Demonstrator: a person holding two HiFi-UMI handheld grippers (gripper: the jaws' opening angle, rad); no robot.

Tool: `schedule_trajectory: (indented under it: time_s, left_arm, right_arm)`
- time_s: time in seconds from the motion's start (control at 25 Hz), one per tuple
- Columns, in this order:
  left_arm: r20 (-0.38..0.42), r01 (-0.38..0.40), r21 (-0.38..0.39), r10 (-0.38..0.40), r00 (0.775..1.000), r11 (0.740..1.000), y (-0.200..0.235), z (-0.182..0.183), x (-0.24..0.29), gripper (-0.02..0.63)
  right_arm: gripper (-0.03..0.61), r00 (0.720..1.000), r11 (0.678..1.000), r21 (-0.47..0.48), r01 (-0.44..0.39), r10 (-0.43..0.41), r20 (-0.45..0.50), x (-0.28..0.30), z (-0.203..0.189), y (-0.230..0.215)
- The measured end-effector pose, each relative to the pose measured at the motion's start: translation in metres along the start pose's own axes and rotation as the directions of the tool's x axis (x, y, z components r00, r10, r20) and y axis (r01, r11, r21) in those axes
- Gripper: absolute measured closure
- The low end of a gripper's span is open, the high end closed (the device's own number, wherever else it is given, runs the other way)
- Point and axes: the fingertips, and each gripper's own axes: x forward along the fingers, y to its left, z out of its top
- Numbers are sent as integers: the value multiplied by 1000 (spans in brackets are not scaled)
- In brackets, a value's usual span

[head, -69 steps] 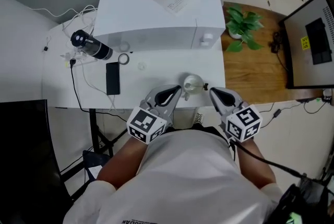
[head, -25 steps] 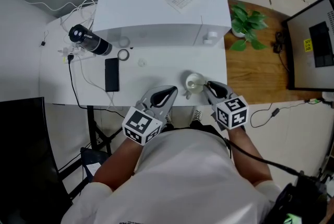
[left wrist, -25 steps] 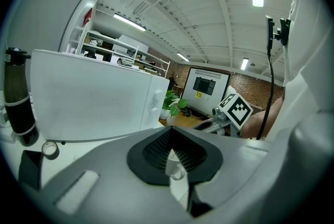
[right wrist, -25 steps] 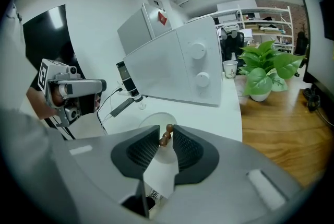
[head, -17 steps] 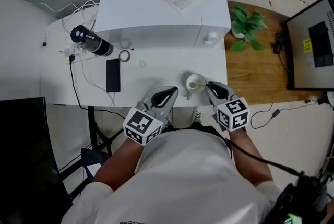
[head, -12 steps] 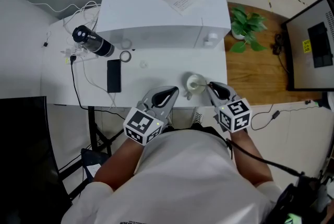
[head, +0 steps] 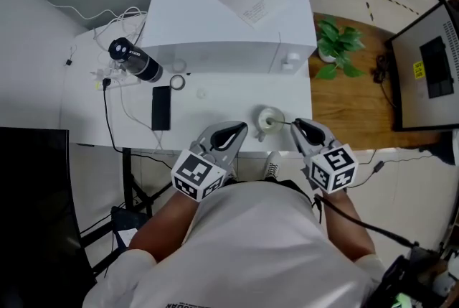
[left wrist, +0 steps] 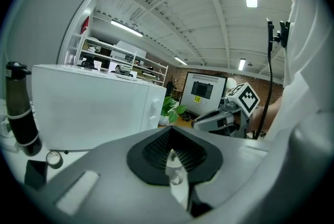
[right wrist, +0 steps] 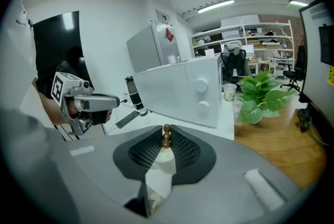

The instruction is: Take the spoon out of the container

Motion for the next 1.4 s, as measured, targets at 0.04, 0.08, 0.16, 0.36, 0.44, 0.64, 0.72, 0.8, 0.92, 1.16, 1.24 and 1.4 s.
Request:
schedule_trajectory:
  time_s: [0.04,0.08,0.16,0.36,0.44,0.64,0.72,0.8,0.92,1.16,1.24,1.4]
  left_arm:
    - [4,-2,-5,2,1000,1000,0,1,-1,609]
    - [10,-4,-12,4,1000,1000,0,3,-1,611]
    - [21,-6,-15,6,1000,1000,1,8,-3,610]
    - [53,-1,-1,1,999,1000,-3,26,-10,611]
    - [65,-1,-1,1,998,1000,-5,32,-13,611]
    - [72,0,2,0,997,1000,-11,35,-18,610]
    - [71,5,7,-6,997,1000,-14,34,-17,611]
    - [74,10,11,-11,997,1000,-16,34,-16,609]
    - [76,18,21,-19,997,1000,-18,35,-15,609]
    - [74,28,29,-30,997,999,-15,34,-20,611]
    - [73,35,35,-37,997,999,-12,33,-24,610]
    - [69,71,51,-75,995,996,-10,33,-31,610]
  right_arm:
    - [526,1000,1000,4,-6,6,11,-4,4,2]
    - [526,1000,1000,6,-12,12,23,-9,8,3]
    - [526,998,1000,9,-28,27,52,-17,19,7]
    - [526,990,998,5,-61,59,125,-40,49,20]
    - [526,988,998,-5,-61,61,143,-49,57,24]
    - [525,982,999,7,-53,51,179,-64,65,27]
    - [525,982,999,8,-49,47,186,-65,65,26]
    - [525,981,999,6,-48,46,190,-65,66,26]
    - [525,981,999,3,-45,43,189,-62,66,27]
    - [525,981,1000,8,-25,23,194,-58,66,31]
    - [525,980,1000,11,-10,8,199,-58,67,33]
    - [525,977,999,20,33,-36,209,-59,66,40]
